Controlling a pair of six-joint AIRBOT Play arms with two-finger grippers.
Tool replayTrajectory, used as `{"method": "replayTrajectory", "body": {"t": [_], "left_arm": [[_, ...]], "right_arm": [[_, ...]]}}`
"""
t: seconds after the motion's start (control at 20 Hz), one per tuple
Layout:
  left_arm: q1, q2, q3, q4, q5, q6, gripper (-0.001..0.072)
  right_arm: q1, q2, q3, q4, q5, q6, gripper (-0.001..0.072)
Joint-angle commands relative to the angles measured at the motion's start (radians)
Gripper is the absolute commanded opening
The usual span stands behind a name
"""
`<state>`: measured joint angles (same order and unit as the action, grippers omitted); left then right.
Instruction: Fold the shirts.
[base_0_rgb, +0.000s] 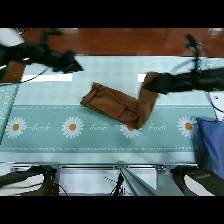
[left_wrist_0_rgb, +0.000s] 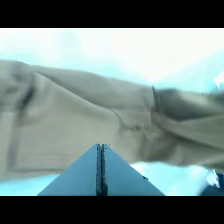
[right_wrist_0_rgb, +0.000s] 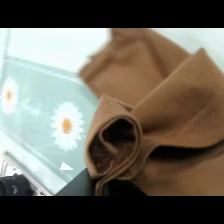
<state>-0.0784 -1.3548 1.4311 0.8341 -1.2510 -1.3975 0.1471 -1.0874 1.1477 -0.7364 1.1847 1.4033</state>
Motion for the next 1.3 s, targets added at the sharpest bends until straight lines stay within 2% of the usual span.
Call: {"method": "replayTrajectory", "body": {"t": [0.0, 0.15, 0.3, 0.4, 0.6, 0.65, 0.7, 0.75, 0.8, 0.9, 1.05, 1.1, 1.2, 1.25], "left_arm": [[0.079, 0.347, -0.319, 0.008, 0.129, 0.028, 0.0024], [0.068, 0.613, -0.615, 0.002, 0.145, 0.024, 0.0024], [0.066, 0.809, -0.843, 0.001, 0.174, -0.032, 0.0024], [0.066, 0.882, -0.941, 0.000, 0.182, -0.071, 0.0024], [0.066, 0.892, -1.014, 0.001, 0.216, -0.073, 0.0025], [0.066, 0.886, -1.015, 0.001, 0.235, -0.073, 0.0025], [0.066, 0.879, -1.015, 0.000, 0.259, -0.073, 0.0025], [0.066, 0.872, -1.015, 0.000, 0.285, -0.073, 0.0025], [0.066, 0.863, -1.015, 0.000, 0.315, -0.074, 0.0025], [0.067, 0.839, -1.015, 0.001, 0.369, -0.073, 0.0025], [0.068, 0.801, -1.015, 0.001, 0.427, -0.073, 0.0025], [0.068, 0.793, -1.015, 0.001, 0.429, -0.073, 0.0025], [0.068, 0.794, -1.015, 0.001, 0.428, -0.073, 0.0025], [0.068, 0.793, -1.015, 0.001, 0.428, -0.073, 0.0025]], "right_arm": [[0.220, -0.278, 0.201, 0.009, -0.135, 0.007, 0.0026], [0.302, -0.511, 0.358, 0.010, -0.182, 0.007, 0.0026], [0.326, -0.684, 0.463, 0.018, -0.181, 0.009, 0.0026], [0.330, -0.752, 0.504, 0.061, -0.163, 0.019, 0.0026], [0.351, -0.801, 0.532, 0.083, -0.164, 0.055, 0.0027], [0.361, -0.805, 0.532, 0.084, -0.169, 0.057, 0.0083], [0.372, -0.807, 0.532, 0.087, -0.171, 0.056, 0.0317], [0.376, -0.806, 0.532, 0.097, -0.167, 0.045, 0.0652], [0.379, -0.803, 0.536, 0.114, -0.143, 0.017, 0.0628], [0.351, -0.783, 0.560, 0.106, -0.063, 0.011, 0.0628], [0.208, -0.670, 0.597, 0.061, 0.152, 0.011, 0.0624], [0.150, -0.605, 0.597, -0.004, 0.218, 0.011, 0.0621], [0.040, -0.439, 0.566, -0.281, 0.322, 0.023, 0.0621], [-0.011, -0.333, 0.494, -0.433, 0.321, 0.043, 0.0621]]}}
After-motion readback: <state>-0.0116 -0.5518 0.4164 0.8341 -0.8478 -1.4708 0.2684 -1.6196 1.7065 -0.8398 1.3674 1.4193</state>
